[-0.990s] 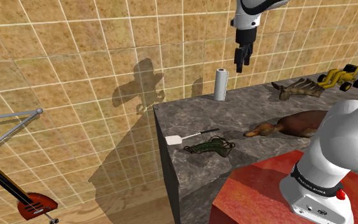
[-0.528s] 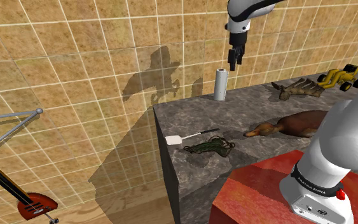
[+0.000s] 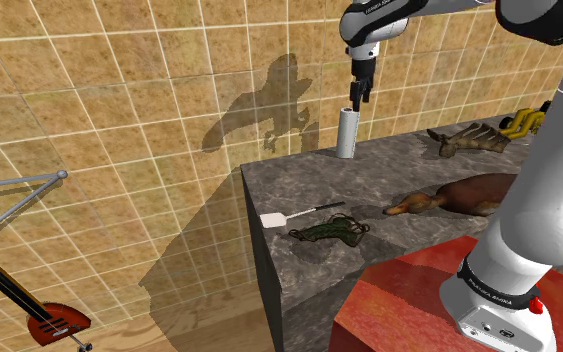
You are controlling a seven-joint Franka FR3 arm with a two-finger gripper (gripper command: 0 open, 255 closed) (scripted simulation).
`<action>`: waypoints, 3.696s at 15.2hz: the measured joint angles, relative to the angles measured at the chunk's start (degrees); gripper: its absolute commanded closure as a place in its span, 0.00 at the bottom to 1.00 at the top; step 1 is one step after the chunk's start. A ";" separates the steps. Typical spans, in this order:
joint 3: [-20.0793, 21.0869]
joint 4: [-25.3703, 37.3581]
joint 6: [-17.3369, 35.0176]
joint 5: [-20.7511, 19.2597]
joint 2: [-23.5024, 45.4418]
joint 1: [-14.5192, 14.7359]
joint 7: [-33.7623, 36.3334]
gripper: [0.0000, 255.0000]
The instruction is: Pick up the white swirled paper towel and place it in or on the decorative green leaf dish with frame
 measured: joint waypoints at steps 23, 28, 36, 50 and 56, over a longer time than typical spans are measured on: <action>-0.22 12.90 3.81 7.81 17.53 -5.62 -7.85 1.00; -0.21 12.91 3.80 7.82 17.54 -5.62 -7.86 1.00; -0.36 15.25 1.01 7.56 17.02 -5.65 -7.77 1.00; -0.81 24.59 -9.31 7.04 15.89 -6.13 -7.93 1.00; -0.90 24.66 -12.06 5.92 13.10 -4.94 -6.89 1.00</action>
